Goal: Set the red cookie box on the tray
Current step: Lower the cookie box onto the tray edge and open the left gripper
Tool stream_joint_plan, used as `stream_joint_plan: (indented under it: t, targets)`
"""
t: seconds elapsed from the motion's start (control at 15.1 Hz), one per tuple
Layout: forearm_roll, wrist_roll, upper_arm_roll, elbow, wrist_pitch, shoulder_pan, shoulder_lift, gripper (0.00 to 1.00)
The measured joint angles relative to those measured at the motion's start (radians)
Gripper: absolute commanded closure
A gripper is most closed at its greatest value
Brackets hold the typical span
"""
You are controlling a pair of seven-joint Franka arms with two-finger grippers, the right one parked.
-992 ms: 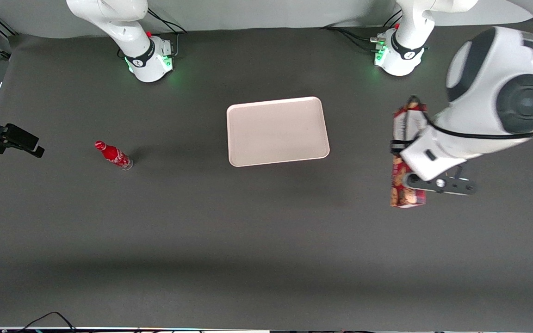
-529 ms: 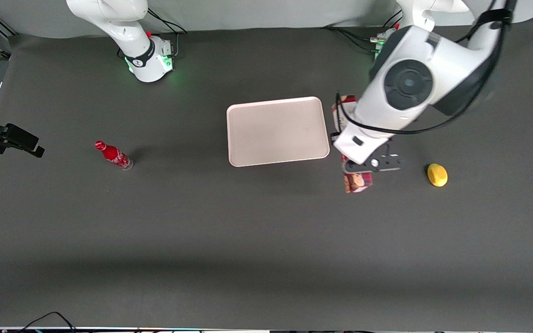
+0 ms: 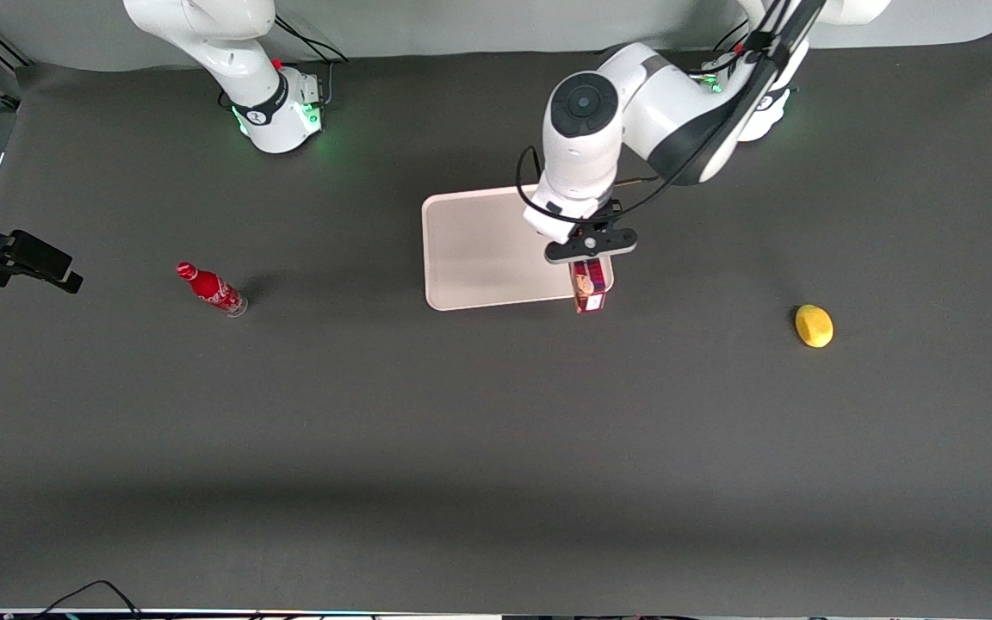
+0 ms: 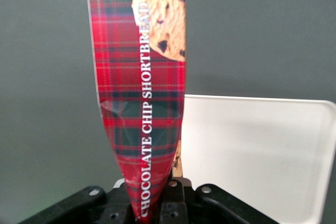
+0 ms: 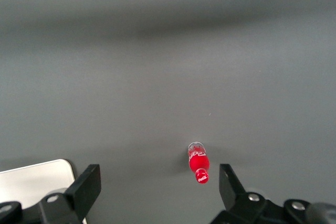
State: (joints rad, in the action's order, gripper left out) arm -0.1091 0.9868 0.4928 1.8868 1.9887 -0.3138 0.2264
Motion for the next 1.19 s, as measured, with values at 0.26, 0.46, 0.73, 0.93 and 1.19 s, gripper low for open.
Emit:
stream_joint_plan:
  t: [0.26,0.46,0.73,0.93,1.19]
  targets:
    - [-0.061,0.014,0.003,0.175,0.199,-0.019,-0.001,1.00]
    - [-0.074,0.070,0.002,0.299,0.352,-0.021,-0.001,1.00]
    - [-0.126,0.212,0.011,0.369,0.386,-0.044,0.000,1.00]
    - [-0.143,0.232,0.017,0.398,0.401,-0.060,0.004,1.00]
    - [-0.163,0.234,0.018,0.414,0.445,-0.063,0.049,1.00]
